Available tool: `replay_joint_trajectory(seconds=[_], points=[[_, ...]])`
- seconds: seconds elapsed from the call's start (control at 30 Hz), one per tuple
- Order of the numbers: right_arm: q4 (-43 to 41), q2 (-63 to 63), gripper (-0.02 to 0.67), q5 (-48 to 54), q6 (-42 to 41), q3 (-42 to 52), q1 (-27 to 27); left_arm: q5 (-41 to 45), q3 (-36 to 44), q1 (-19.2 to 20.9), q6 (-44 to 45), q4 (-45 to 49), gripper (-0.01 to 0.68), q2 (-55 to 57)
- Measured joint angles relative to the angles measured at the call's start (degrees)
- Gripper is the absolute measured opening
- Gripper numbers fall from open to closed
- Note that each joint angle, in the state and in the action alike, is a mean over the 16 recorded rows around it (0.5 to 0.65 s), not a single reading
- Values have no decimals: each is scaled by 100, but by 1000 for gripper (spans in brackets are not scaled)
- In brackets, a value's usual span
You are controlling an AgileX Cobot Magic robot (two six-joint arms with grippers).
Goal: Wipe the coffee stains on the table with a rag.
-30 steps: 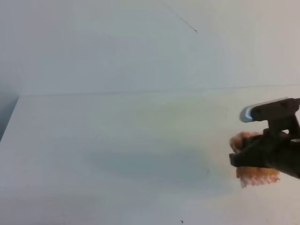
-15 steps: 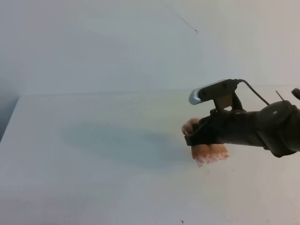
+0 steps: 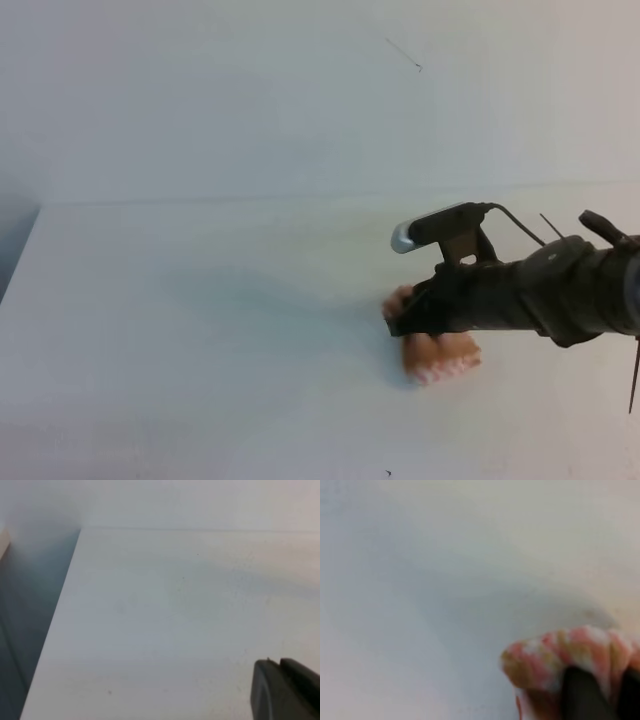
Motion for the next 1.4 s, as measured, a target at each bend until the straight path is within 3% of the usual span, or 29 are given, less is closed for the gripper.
replay_joint_trajectory(seconds=[0.23,0.37,0.6,0.87,1.07,1.23,1.4], points=[[107,-380,297,24,-16,-1,2,0,0,0,0,0,-1,0],[141,-997,345,-129,-213,-1,2,0,0,0,0,0,-1,0],[482,-2669,227,-621,-1203,26,2,0,0,0,0,0,-1,0],[1771,-4508,42,-1810,-3494,395,2,0,0,0,0,0,-1,0],[2639,-5543,2,-2711,-4680,1185,3,0,0,0,0,0,-1,0],[2843,-6323,-1,-2590,-4606,2128,4,0,0,0,0,0,-1,0],[2576,-6906,-2,-1245,-3958,3071,4,0,0,0,0,0,-1,0]])
